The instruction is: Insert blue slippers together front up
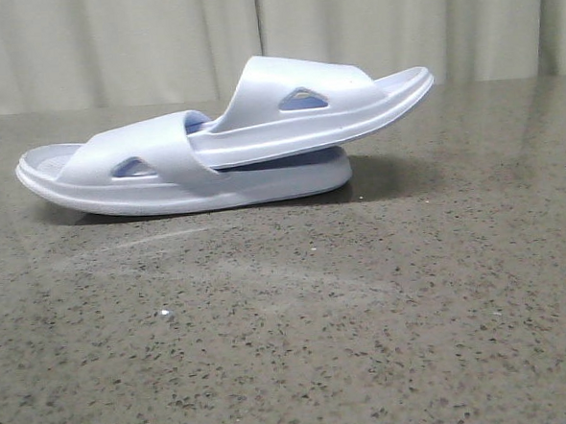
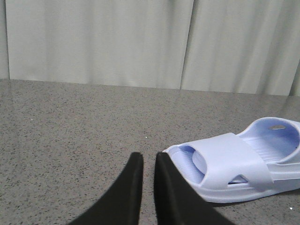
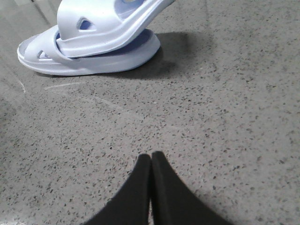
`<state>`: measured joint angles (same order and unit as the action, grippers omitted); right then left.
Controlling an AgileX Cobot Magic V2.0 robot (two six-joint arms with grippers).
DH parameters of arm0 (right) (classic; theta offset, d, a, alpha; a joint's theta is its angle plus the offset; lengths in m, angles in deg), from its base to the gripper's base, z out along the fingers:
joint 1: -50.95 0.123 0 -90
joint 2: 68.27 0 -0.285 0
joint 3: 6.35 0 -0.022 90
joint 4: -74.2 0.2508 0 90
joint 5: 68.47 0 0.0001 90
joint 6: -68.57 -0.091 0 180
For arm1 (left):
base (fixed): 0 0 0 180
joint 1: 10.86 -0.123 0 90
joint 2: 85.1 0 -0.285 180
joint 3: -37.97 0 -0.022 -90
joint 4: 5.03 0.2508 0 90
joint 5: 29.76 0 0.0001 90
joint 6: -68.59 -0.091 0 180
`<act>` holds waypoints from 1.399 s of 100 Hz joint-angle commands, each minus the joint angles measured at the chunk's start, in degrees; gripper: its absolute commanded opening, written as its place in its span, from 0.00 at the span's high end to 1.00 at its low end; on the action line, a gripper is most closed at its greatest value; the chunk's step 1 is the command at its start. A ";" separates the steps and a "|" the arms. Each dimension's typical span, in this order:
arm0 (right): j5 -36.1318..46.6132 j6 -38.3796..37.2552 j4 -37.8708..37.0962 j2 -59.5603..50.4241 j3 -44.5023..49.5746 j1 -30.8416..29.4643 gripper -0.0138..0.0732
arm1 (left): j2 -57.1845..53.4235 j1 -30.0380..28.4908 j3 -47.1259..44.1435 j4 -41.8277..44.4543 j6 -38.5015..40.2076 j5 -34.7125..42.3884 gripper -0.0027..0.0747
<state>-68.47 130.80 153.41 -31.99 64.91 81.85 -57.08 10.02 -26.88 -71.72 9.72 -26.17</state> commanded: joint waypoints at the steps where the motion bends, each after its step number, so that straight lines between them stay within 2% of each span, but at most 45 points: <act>1: 0.59 0.18 0.11 -0.04 -1.53 -0.13 0.93 | 0.15 -2.73 0.05 19.13 21.12 3.24 0.95; 6: 0.59 0.18 0.11 -0.04 -1.53 -0.13 0.93 | -0.06 -5.62 -1.65 31.03 36.44 4.48 0.95; 13: 0.59 0.18 0.11 -0.04 -1.53 -0.13 0.93 | -1.08 -10.25 -4.43 43.86 49.99 4.34 0.95; 25: 0.59 0.18 0.11 -0.04 -1.53 -0.13 0.93 | -5.70 -16.26 -8.90 63.78 66.81 3.72 0.95; 30: 0.59 0.18 0.11 -0.04 -1.53 -0.13 0.93 | -7.97 -18.23 -10.67 69.12 69.56 3.72 0.95; 39: 0.59 0.18 0.11 -0.04 -1.53 -0.13 0.93 | -11.42 -21.61 -13.13 69.51 69.57 3.41 0.95; 43: 0.59 0.18 0.11 -0.04 -1.53 -0.13 0.93 | -12.46 -23.13 -13.03 69.51 69.57 -0.59 0.95; 55: 0.50 0.18 0.11 -0.04 -1.53 -0.13 0.93 | -14.74 -26.39 -13.13 69.89 69.45 -4.60 0.95; 70: 0.50 0.18 0.11 -0.04 -1.53 -0.13 0.93 | -22.70 -27.12 -13.13 68.53 69.45 -12.67 0.95; 80: 0.00 0.18 0.11 -0.04 -1.53 -0.24 0.93 | -22.22 -27.12 -13.13 68.10 69.34 -15.41 0.95; 104: -0.47 0.18 0.11 -0.04 -1.53 -0.36 0.93 | -22.22 -27.12 -13.13 67.63 68.56 -13.17 0.95; 121: -0.47 0.18 0.11 -0.04 -1.53 -0.36 0.93 | -22.22 -27.12 -13.13 54.25 49.47 -5.38 0.95; 140: -0.47 0.18 0.11 -0.04 -1.53 -0.36 0.93 | -22.22 -27.12 -13.13 55.98 48.28 -4.63 0.95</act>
<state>-69.22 130.80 153.41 -32.20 65.02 81.85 -77.55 -16.87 -39.39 -15.71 59.05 -35.92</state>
